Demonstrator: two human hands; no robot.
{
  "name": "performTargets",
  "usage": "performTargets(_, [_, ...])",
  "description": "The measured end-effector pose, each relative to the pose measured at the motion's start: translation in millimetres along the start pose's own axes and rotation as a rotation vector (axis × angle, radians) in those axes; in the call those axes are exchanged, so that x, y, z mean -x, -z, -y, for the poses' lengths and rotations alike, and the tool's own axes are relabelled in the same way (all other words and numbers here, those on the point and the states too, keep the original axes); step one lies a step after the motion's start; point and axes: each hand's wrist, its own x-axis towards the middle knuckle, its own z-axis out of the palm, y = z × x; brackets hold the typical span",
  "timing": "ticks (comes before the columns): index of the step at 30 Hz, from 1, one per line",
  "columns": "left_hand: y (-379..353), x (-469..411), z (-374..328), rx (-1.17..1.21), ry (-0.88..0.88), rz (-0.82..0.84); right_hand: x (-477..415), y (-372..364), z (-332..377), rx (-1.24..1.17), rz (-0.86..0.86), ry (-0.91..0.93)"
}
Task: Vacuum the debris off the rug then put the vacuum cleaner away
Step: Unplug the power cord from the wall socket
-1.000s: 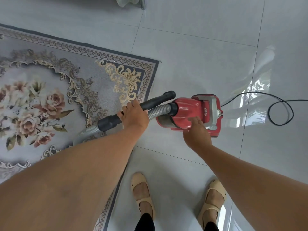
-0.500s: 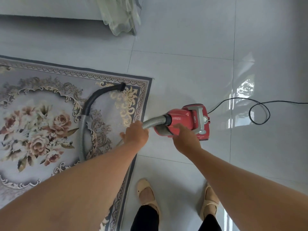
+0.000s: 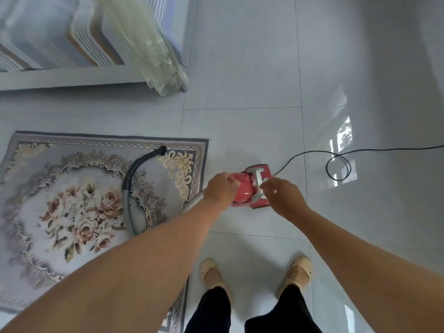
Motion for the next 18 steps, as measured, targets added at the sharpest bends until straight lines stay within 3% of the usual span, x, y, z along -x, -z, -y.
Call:
performTargets(12, [37,117,-163,0.187,0.028,0.038,95,167,-12,-0.022,0.09,0.079])
performTargets(18, [21,153,-243,-0.002,-0.139,0.133,132,234,-44,-0.116,0.1,0.025])
